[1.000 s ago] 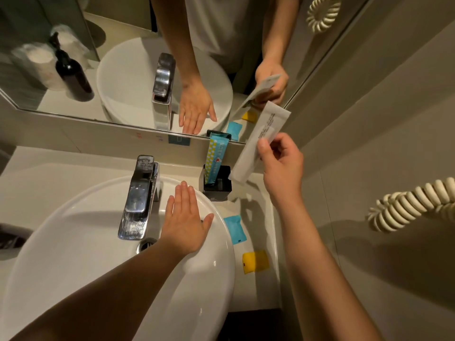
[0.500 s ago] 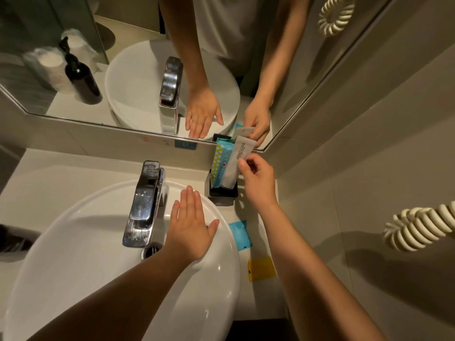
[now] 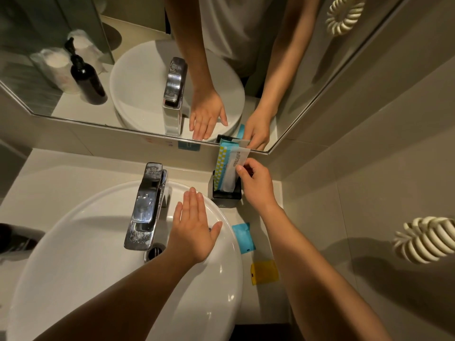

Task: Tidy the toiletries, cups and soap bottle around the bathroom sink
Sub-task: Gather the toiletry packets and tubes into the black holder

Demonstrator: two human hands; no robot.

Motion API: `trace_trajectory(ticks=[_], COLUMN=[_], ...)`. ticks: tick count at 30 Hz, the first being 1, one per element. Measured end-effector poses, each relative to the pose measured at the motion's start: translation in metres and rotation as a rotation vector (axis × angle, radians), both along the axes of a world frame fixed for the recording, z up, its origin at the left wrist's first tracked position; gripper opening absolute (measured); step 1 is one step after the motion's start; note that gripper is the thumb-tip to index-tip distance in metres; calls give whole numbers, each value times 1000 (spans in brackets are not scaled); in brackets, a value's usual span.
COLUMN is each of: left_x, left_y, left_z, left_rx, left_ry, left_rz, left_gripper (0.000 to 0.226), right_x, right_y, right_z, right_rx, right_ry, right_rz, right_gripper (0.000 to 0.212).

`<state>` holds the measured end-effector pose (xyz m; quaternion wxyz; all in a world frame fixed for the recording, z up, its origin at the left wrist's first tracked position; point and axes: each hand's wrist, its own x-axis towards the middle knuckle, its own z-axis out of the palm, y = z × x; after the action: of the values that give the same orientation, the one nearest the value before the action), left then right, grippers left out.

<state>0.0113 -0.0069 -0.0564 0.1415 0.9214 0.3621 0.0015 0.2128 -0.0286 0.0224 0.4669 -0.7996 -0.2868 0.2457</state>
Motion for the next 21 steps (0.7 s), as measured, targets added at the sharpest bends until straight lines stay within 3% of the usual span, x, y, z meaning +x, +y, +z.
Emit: trace_trajectory(ticks=[21], left_x=[1], left_y=[2], left_z=[-8], left_rx=[-9], left_ry=[23], left_rz=[10], left_gripper=[91], right_x=[1], right_y=[-11], right_z=[-7], right_rx=[-60], right_ry=[-34], right_rz=[-37], right_gripper=[16])
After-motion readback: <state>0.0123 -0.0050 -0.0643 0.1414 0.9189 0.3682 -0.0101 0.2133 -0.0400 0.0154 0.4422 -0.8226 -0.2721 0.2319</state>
